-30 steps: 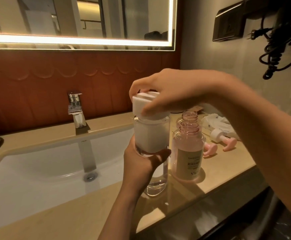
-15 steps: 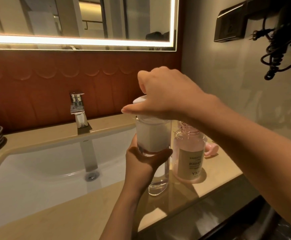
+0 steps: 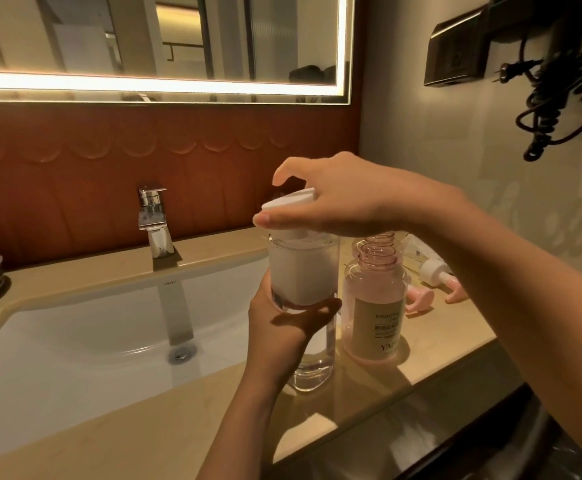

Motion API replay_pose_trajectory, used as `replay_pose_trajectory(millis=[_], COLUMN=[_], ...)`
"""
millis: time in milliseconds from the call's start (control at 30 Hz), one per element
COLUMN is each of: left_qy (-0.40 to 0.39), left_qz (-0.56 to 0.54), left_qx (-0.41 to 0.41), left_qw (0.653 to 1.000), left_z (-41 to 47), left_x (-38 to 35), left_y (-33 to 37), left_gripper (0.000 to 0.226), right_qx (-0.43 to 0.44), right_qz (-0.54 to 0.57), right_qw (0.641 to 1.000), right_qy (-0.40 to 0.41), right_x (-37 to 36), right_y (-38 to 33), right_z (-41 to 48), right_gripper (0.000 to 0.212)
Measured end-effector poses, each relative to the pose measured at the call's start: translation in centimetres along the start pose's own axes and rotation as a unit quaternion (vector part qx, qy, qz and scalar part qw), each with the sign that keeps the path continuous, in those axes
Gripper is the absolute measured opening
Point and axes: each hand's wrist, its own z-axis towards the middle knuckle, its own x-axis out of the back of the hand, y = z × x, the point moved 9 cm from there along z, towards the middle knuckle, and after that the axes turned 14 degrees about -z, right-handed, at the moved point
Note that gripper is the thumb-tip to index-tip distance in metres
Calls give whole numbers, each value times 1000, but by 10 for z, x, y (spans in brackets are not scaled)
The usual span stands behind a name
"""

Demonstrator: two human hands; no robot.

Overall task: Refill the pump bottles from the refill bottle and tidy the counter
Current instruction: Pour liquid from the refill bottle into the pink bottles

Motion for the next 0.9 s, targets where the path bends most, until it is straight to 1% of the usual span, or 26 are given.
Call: replay_pose_trajectory(millis=[67, 233, 367, 433, 500, 567, 600, 667, 733, 800, 900], left_qy=[-3, -10, -8, -9, -7, -8, -9, -10, -11, -13, -15], left_qz=[-2, 0, 8, 7, -1, -8, -9, -10, -11, -16, -15], left_qx=[-2, -7, -13, -18, -17, -16, -17, -18, -20, -23, -25], left_qw=[1000, 1000, 1000, 1000, 1000, 1000, 1000, 1000, 1000, 1000, 999], left_z=[-1, 0, 1, 1, 1, 2, 2, 3, 3, 3, 3], left_x=[0, 1, 1, 1, 2, 2, 2, 3, 3, 3, 4], left_y=[1, 0, -2, -1, 0, 1, 1, -2, -3, -3, -3], left_gripper=[66, 68, 56, 56, 61, 70, 74, 74, 80, 78, 79], right_qx=[3, 5, -19, -39, -67, -104, -124, -162, -205, -260, -342], right_qz=[5, 61, 118, 131, 163, 206, 229, 258, 248, 211, 182], right_qw=[1000, 996, 985, 977, 967, 958, 952, 941, 937, 933, 910], right_qy=[18, 59, 127, 166, 184, 173, 163, 148, 137, 128, 148], right_x=[4, 8, 22, 28, 27, 15, 6, -15, -37, -60, -95], right_y=[2, 9, 28, 44, 66, 88, 100, 124, 148, 175, 210], right_z=[-1, -2, -3, -9, -21, -40, -52, -80, -107, -134, -168], right_gripper=[65, 52, 41, 38, 36, 39, 44, 56, 61, 63, 62])
